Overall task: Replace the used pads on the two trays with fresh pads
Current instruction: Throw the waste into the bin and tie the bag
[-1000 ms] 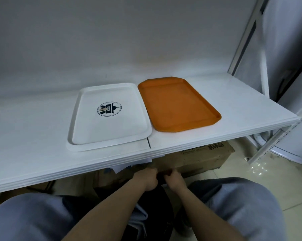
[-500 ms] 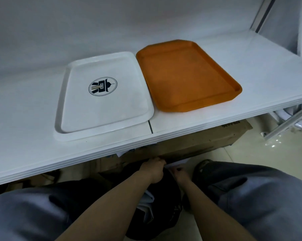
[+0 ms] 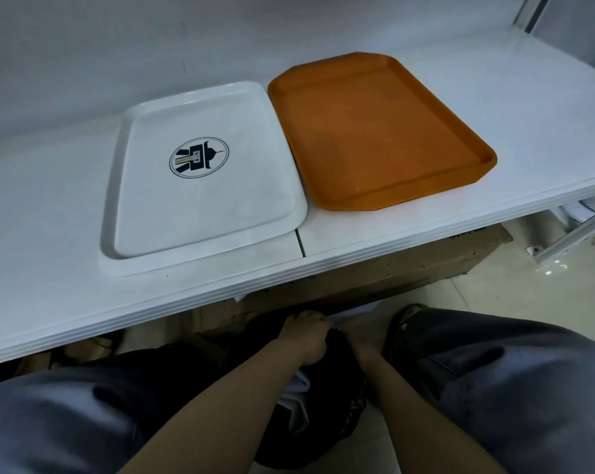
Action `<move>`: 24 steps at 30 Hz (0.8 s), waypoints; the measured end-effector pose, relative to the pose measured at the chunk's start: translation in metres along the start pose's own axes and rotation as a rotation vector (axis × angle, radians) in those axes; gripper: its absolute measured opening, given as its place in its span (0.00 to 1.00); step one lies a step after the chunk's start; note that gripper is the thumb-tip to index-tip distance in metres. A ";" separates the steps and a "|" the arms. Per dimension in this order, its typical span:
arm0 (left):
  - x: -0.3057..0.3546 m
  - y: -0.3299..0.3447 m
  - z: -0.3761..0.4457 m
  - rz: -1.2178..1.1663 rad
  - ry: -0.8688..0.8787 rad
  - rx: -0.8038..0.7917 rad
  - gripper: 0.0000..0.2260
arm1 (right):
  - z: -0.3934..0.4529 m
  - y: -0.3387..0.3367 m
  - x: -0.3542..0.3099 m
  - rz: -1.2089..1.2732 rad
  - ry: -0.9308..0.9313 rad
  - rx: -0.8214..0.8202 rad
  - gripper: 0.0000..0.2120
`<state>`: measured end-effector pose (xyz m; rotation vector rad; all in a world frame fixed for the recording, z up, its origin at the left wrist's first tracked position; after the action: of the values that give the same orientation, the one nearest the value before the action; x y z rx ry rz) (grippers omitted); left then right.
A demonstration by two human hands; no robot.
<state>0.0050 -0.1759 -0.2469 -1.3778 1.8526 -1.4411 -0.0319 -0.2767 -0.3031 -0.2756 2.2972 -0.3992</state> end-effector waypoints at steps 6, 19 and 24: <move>-0.004 -0.014 -0.004 -0.141 -0.060 0.152 0.21 | 0.001 -0.010 -0.024 0.044 -0.111 0.131 0.13; -0.022 -0.041 -0.025 -0.169 -0.052 0.213 0.13 | -0.059 -0.017 -0.086 -0.630 -0.878 0.341 0.11; -0.044 -0.048 -0.038 0.081 -0.064 0.297 0.08 | -0.069 -0.020 -0.085 -0.806 -0.984 0.391 0.05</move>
<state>0.0148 -0.1181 -0.1997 -1.1768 1.5614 -1.5385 -0.0231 -0.2549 -0.1946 -0.9535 1.0442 -0.8592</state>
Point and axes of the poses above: each hand's wrist, its own z-axis towards the middle knuckle, its own y-axis out of the palm, x = y × z, the point moved 6 cm from there along z, towards the middle knuckle, and after that the axes turned 13 degrees about x, right-handed, at the moved point
